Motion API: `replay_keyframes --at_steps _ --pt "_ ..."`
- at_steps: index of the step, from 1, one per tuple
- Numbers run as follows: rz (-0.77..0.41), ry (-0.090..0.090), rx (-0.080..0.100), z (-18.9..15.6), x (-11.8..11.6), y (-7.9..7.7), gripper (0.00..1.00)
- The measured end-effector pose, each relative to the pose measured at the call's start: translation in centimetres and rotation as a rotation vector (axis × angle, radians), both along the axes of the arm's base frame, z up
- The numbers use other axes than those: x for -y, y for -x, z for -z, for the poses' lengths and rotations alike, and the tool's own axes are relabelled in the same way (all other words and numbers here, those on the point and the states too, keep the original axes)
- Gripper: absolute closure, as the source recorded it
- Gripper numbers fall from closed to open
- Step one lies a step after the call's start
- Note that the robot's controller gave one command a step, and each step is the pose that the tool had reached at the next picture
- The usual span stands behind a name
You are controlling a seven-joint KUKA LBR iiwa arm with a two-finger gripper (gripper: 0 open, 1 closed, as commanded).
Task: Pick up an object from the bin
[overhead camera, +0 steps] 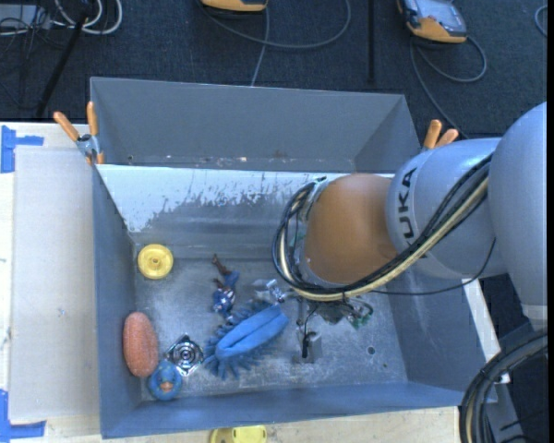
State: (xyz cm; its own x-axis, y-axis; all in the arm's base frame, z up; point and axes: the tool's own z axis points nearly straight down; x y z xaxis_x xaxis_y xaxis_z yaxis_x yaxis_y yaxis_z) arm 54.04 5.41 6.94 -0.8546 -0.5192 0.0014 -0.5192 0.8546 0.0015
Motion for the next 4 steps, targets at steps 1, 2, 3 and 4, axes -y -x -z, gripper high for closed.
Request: replay_keyframes --at_steps 1,2,3,4 --pt "-0.127 0.0 0.0 -0.3 -3.8 3.6 0.0" --pt "-0.221 -0.001 0.003 -0.3 -6.8 -1.3 1.0" --pt "-0.222 -0.001 0.003 -0.3 -6.8 -1.3 1.0" --pt "-0.252 -0.001 0.003 -10.2 -7.5 -2.3 1.0"
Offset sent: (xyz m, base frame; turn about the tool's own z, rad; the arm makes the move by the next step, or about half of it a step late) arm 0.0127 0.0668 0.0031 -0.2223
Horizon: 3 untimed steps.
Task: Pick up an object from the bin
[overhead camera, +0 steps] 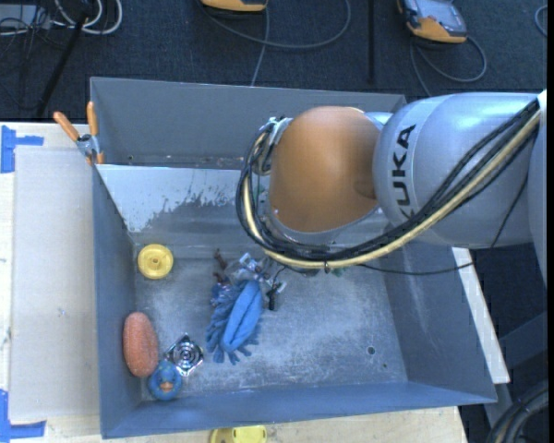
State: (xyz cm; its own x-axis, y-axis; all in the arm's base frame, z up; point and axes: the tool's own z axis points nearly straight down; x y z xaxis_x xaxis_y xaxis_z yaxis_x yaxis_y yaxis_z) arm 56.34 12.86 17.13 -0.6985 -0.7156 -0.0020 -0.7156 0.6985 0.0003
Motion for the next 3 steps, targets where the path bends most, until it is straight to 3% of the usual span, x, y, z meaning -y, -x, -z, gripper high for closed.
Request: replay_keyframes --at_steps 1,2,3 --pt "0.0 0.0 0.0 0.0 0.0 0.0 1.0" --pt "-0.029 -0.001 0.001 -9.2 -0.5 -2.6 1.0" --pt "-0.028 -0.001 0.001 -9.2 -0.5 -2.6 1.0"
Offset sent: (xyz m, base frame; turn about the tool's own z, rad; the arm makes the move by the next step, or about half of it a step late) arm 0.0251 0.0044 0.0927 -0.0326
